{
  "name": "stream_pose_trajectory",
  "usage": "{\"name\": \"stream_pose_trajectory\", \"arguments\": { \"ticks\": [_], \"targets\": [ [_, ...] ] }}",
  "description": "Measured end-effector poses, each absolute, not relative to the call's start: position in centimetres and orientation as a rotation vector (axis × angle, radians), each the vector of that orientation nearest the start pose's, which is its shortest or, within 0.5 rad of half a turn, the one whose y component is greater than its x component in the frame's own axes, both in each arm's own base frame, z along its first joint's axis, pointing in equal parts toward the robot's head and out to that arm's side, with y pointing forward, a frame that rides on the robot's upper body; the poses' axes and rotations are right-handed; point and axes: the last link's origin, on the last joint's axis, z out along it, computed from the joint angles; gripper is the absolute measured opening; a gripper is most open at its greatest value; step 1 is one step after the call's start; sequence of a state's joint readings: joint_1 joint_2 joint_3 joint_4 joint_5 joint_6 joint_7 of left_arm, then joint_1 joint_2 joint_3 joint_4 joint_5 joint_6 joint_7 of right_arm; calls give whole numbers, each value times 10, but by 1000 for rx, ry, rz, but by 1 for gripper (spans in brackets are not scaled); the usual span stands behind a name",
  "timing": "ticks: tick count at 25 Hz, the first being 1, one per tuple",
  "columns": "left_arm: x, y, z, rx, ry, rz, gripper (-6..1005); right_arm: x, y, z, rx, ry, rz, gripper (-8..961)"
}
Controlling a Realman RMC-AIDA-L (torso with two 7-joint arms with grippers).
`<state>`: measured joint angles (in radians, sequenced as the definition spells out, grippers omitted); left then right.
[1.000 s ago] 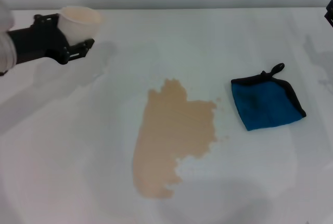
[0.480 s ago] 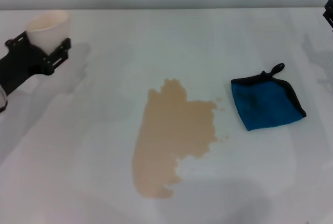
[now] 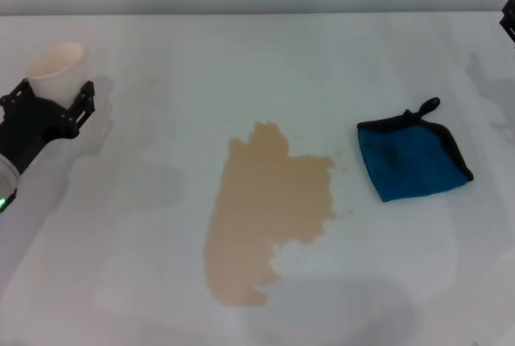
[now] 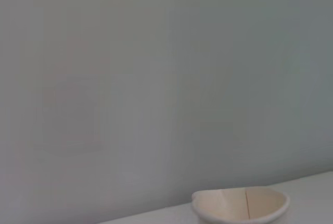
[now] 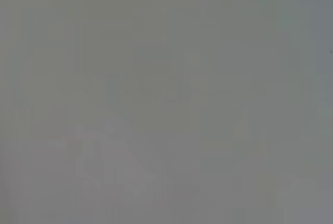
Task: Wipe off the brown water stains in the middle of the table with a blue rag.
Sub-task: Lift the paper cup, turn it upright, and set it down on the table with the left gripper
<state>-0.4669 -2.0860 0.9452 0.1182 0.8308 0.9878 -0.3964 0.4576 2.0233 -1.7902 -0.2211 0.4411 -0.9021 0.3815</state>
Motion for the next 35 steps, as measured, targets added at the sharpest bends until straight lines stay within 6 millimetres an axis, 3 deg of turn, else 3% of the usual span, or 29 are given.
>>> {"name": "stream_pose_trajectory", "arguments": {
  "ticks": [35],
  "targets": [
    [-354,324,-50,-1912,-664,-443,699,355,360,17,-1490,810,697,840]
  ]
}}
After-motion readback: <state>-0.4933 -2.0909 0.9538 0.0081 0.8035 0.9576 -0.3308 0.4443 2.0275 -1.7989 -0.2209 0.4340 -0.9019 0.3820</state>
